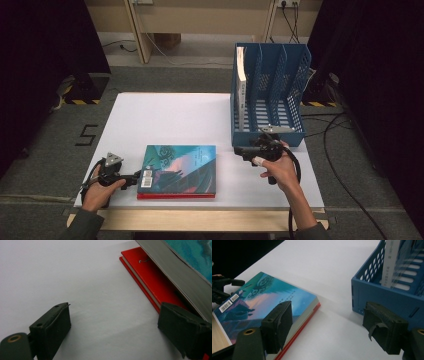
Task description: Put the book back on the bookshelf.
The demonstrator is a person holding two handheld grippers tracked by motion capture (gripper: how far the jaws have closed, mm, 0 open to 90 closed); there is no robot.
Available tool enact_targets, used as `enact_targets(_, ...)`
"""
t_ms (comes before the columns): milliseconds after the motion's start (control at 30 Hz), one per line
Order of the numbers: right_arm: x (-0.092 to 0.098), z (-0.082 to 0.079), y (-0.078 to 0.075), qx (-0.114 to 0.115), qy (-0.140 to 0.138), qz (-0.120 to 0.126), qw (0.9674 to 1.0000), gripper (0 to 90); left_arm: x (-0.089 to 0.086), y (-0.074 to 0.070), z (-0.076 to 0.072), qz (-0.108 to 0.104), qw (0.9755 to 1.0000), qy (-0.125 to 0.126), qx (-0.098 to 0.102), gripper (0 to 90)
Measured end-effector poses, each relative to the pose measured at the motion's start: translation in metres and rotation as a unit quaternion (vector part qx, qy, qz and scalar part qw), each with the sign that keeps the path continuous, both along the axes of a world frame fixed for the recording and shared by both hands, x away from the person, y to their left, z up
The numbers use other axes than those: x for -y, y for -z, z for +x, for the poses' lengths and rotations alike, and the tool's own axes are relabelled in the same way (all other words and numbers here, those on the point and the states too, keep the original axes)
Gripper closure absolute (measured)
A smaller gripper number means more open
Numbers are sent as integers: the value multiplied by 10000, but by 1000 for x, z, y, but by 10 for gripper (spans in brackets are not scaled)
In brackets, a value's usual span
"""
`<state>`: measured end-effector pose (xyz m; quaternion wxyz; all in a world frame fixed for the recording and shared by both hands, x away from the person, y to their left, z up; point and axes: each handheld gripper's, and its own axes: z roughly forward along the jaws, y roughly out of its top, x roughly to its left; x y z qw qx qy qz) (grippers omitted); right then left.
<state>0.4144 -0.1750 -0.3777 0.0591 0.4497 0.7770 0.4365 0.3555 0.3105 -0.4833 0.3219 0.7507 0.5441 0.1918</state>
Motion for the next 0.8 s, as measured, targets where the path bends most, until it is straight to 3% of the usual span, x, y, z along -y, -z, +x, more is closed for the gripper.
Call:
enact_targets(400, -5, -6, 17, -242, -86, 89, 9996, 248, -1, 0, 0, -43, 10000, -11, 8, 102)
enact_targets(600, -7, -12, 25, -414, -165, 236, 9987, 248, -5, -2, -1, -125, 9999, -68, 20, 150)
enact_targets(667, -8, -14, 29, -450, -210, 226, 9985, 248, -5, -4, -1, -42, 9999, -117, 89, 150)
enact_targets(800, -18, -20, 38, -548, -325, 210, 9977, 247, -4, -12, -4, -123, 9993, -171, 304, 149)
